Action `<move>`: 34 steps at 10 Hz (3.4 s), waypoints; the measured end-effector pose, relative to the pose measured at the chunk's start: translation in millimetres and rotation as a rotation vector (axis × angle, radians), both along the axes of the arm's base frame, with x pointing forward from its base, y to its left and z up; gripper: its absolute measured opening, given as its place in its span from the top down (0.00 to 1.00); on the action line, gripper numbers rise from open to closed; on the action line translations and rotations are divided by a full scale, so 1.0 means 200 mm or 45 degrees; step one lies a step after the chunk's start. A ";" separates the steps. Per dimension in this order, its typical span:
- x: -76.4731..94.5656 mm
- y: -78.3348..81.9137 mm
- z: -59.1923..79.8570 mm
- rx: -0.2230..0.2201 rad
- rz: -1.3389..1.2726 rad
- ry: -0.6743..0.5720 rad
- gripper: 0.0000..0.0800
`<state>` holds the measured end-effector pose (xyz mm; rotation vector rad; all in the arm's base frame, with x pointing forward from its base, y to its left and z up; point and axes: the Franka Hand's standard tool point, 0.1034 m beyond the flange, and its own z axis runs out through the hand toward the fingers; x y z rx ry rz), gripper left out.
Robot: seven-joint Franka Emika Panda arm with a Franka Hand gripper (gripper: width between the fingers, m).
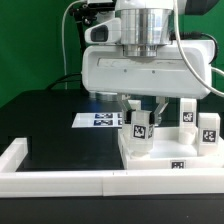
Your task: Assemble square table
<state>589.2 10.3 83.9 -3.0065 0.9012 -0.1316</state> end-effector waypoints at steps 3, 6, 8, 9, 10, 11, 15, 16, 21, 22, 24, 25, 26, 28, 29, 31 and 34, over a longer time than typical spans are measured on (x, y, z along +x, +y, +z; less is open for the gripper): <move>0.00 0.00 0.00 0.031 -0.397 -0.019 0.64; 0.00 -0.01 0.00 0.065 -0.590 -0.023 0.64; 0.00 -0.01 0.00 0.059 -0.491 -0.021 0.38; 0.00 -0.01 0.00 0.055 -0.450 -0.020 0.38; 0.00 -0.01 0.00 0.045 -0.326 -0.018 0.22; 0.00 0.00 0.00 0.031 -0.152 -0.014 0.20; -0.01 0.00 -0.01 -0.018 0.434 -0.002 0.19; -0.01 0.00 -0.01 -0.030 0.545 0.002 0.19; 0.00 -0.03 0.00 -0.083 1.008 0.021 0.19; 0.00 -0.03 0.00 -0.088 1.046 0.023 0.19; 0.00 -0.03 0.00 -0.088 1.043 0.023 0.34; 0.00 -0.03 0.00 -0.088 1.041 0.023 0.52; 0.00 -0.03 0.00 -0.084 1.002 0.021 0.63; 0.00 -0.03 0.00 -0.076 0.920 0.018 0.63; 0.00 -0.03 0.00 -0.064 0.786 0.015 0.63; 0.00 -0.03 0.00 -0.042 0.503 0.000 0.63; 0.00 -0.02 0.00 0.013 0.036 -0.021 0.63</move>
Offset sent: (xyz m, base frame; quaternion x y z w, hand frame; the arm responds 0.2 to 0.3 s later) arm -0.0013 -0.0020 -0.0031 -0.0205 -0.0045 0.1511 0.9883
